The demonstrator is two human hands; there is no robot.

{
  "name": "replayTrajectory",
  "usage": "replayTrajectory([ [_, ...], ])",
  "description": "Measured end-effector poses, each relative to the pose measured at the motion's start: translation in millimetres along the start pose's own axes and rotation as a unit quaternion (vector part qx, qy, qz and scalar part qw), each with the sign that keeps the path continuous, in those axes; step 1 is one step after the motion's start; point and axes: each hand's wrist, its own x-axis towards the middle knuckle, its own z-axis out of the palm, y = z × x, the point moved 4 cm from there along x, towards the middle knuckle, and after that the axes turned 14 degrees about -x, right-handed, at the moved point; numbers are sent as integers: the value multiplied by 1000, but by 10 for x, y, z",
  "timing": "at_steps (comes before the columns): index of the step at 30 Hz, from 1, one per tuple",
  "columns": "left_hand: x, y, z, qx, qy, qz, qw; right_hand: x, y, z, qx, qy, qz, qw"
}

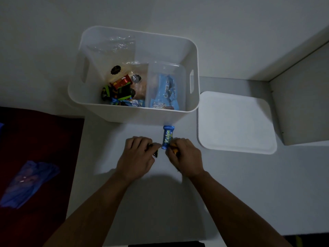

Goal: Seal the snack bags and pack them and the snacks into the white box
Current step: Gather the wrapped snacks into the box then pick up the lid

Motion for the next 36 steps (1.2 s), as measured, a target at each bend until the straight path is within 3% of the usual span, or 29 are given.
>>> replayTrajectory([
  [4,79,-39,-18,1,-6,-20,1000,149,20,-147,89,-31,119,988],
  [8,235,-110,-104,-29,-12,-35,999,352,-97,-173,71,-104,216,968],
  [16,137,-131,-307,-65,-11,-93,993,378,-204,-133,46,-141,216,965],
  [20,51,-44,-390,-111,20,-133,985,312,-149,-440,109,-87,242,960],
  [23,-8,39,-482,-126,38,-141,981,208,-32,-664,88,-74,233,966],
  [27,-83,151,-590,-143,46,-152,977,4,45,-744,-3,-158,202,967],
  [31,-200,260,-643,-179,61,-194,963,-208,-6,-607,-61,-272,183,943],
  [36,-381,428,-610,-237,52,-250,937,-350,-125,-581,-53,-326,178,927],
])
